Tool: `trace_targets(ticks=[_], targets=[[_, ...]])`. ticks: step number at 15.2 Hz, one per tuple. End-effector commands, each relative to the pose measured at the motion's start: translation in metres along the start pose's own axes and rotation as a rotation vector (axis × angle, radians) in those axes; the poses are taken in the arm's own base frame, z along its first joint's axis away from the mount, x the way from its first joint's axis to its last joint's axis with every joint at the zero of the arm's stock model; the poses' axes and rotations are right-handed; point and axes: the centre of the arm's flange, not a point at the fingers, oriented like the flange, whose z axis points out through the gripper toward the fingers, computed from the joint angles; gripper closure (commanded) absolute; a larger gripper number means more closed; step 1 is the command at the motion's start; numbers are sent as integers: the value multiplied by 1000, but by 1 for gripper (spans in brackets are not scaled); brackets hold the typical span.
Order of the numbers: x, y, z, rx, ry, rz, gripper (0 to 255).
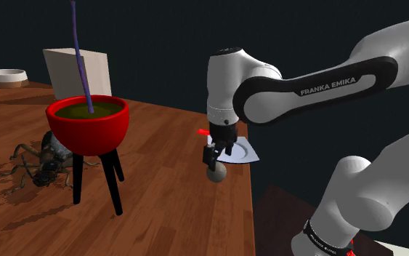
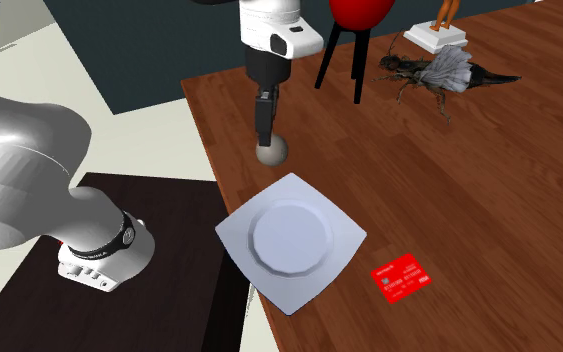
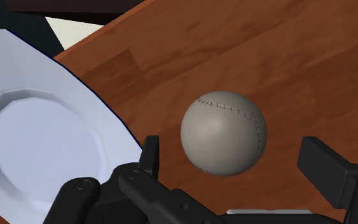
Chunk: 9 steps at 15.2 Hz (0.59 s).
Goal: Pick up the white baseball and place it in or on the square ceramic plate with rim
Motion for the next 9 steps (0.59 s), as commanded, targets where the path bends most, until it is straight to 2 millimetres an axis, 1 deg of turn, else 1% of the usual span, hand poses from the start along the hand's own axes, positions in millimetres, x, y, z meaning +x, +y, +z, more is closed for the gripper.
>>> trace_targets(ticks=[1,6,7,9], targets=[[2,-5,13,-6,-5,-5,0],[1,-5,39,-6,-5,-5,0],[1,-5,42,-6,-5,-5,0],[1,-5,42,-6,-5,-5,0]])
